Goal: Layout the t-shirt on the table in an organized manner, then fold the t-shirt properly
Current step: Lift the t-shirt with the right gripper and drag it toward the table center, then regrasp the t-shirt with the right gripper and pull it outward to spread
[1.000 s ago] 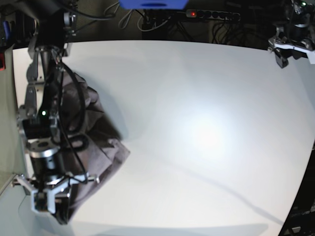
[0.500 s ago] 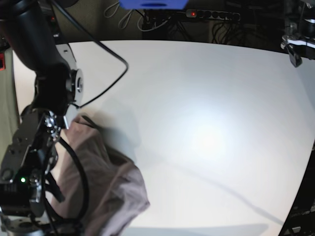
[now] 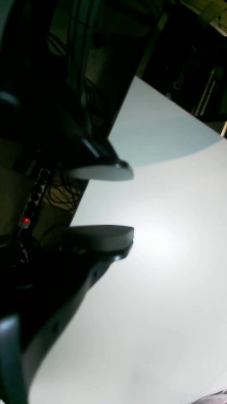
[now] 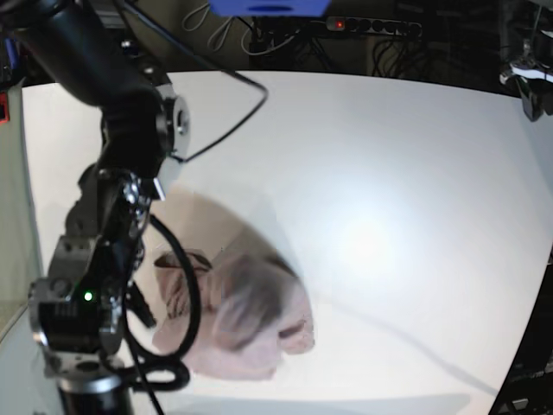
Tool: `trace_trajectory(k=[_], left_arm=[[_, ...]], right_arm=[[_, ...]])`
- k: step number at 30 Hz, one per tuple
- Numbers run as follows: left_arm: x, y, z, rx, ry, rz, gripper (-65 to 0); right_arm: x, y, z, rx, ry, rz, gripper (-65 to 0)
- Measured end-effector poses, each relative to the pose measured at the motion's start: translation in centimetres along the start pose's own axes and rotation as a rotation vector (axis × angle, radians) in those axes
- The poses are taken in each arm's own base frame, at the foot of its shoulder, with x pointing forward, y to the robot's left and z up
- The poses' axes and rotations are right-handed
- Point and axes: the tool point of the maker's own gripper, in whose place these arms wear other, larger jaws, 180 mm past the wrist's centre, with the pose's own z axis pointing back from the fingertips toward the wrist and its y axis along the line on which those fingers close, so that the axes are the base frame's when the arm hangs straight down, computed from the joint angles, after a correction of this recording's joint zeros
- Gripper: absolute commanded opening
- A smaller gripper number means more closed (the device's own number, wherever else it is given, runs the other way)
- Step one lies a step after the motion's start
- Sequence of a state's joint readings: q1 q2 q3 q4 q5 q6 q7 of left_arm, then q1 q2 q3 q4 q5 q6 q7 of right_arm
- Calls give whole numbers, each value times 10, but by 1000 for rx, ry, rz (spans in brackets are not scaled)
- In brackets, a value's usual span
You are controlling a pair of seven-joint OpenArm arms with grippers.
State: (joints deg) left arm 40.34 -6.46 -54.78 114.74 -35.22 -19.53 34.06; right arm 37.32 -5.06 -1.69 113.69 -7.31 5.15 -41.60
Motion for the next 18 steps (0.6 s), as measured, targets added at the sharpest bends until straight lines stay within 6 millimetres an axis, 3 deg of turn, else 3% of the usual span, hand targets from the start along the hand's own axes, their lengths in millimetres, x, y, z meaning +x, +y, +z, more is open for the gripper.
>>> trace_trajectory(k=[4,8,12,18], left_arm=[[-1,-1,0,-1,-1,9,-421],[-1,-1,-3,1,-2,15,-420],[-7,-7,-10,-18,64,20,-420],[-10,0,-13,10,118,51,-420]], right_arm=[[-66,-10,25,-19,113,29,-650],[-133,-3,61,19,268,71,-650],[-172,24,88,100,373,72,-620],[-227,93,116,294,519,85,-403]])
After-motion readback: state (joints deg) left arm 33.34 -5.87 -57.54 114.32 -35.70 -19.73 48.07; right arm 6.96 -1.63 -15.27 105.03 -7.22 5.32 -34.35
